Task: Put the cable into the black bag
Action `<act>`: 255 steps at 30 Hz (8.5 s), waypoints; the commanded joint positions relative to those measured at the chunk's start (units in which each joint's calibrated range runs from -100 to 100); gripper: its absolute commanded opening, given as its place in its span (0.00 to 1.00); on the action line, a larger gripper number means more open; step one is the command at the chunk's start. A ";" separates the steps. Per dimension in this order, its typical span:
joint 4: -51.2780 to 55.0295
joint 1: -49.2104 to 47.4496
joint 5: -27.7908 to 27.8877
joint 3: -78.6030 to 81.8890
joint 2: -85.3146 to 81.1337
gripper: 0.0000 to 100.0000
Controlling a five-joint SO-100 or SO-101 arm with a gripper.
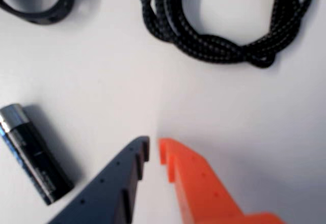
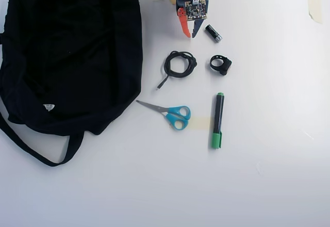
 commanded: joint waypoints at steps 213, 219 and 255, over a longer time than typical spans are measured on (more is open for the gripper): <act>4.82 5.82 6.47 -79.68 99.34 0.47; 3.01 5.14 6.15 -78.78 100.00 0.47; -7.75 5.14 6.78 -66.75 100.83 0.47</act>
